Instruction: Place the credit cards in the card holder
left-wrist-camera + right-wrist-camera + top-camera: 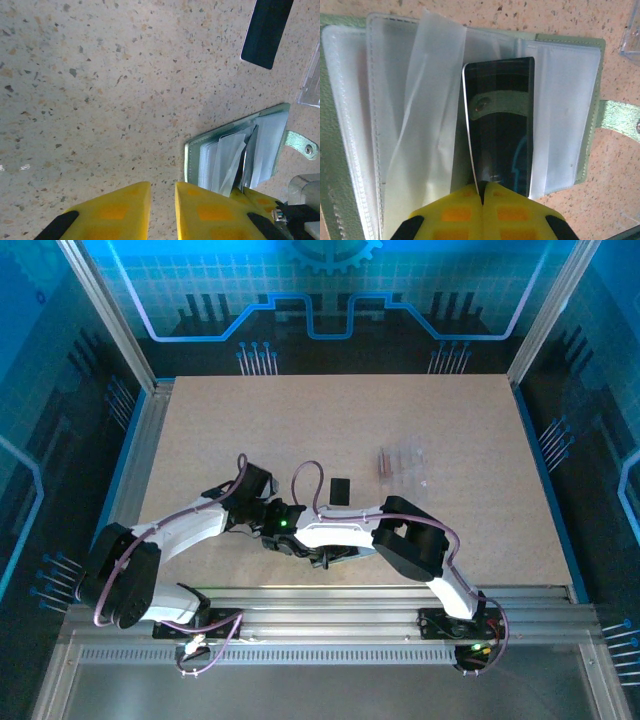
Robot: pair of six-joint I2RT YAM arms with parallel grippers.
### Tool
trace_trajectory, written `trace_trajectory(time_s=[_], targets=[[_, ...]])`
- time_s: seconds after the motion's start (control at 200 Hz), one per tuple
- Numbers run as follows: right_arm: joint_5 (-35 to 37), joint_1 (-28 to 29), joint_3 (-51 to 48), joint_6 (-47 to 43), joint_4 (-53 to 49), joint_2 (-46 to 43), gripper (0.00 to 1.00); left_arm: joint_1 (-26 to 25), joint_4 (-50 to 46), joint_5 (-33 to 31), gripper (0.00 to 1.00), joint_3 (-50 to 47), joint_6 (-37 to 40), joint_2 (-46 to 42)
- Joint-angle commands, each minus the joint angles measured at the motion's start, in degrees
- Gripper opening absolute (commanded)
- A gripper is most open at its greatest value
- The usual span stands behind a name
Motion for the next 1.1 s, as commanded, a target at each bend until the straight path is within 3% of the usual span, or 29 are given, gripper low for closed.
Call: trace_trajectory(time_s=[0.0,0.46,1.096], targets=[[-5.71,-3.29,-3.04,2.03,0.00,2.86,0.00,0.93,-1.75,1.88,0.22,1.32,1.22,0.01],[-8.29,-7.27,-7.76,-0.34,5.22,-1.64,0.00,1.47,-1.97,1.88,0.22,1.60,1.38,0.63],[-2.53,-10.35,-7.22,-1.58,0.95,-0.60,0.00,1.46,-2.32,1.44,0.21,1.36,1.30,0.54]])
